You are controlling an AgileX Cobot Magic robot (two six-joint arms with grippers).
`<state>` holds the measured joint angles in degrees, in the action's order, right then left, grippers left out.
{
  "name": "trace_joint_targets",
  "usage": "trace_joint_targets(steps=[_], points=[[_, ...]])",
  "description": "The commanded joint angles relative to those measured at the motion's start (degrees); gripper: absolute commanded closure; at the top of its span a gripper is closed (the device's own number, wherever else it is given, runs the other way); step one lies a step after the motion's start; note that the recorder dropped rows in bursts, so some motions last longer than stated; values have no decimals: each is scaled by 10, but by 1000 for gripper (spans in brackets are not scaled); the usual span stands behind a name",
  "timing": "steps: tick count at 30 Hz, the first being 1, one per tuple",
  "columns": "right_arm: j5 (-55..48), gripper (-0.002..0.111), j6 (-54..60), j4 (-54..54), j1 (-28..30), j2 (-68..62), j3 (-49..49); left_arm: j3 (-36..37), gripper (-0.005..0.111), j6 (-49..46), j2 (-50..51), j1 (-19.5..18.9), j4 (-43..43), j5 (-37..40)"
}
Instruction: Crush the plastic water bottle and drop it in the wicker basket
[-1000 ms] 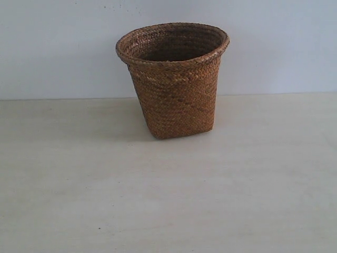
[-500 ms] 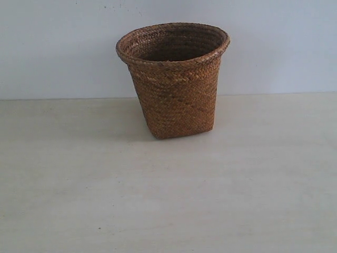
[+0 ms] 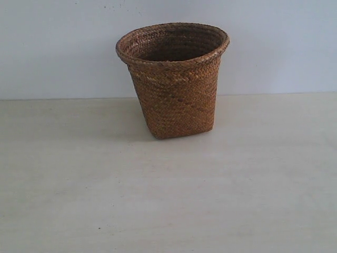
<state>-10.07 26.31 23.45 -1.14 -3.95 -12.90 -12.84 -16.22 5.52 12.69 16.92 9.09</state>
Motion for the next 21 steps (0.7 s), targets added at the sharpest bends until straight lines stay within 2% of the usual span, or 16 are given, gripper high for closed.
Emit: trace_joint_targets(steps=[1, 4, 8, 10, 16, 21], points=[[1, 108, -3, 3, -1, 2, 2, 4, 102, 4, -2, -1, 6, -5], [1, 108, -5, 3, -1, 2, 2, 4, 102, 7, -2, -1, -29, 0], [1, 108, -4, 3, -1, 2, 2, 9, 102, 135, -7, -1, -118, 20], [1, 108, -4, 3, -1, 2, 2, 16, 102, 152, -18, -1, -139, 20], [1, 108, -5, 3, -1, 2, 2, 49, 102, 129, -55, -3, -146, 18], [1, 108, -5, 3, -1, 2, 2, 75, 102, 130, -55, -32, -149, 14]])
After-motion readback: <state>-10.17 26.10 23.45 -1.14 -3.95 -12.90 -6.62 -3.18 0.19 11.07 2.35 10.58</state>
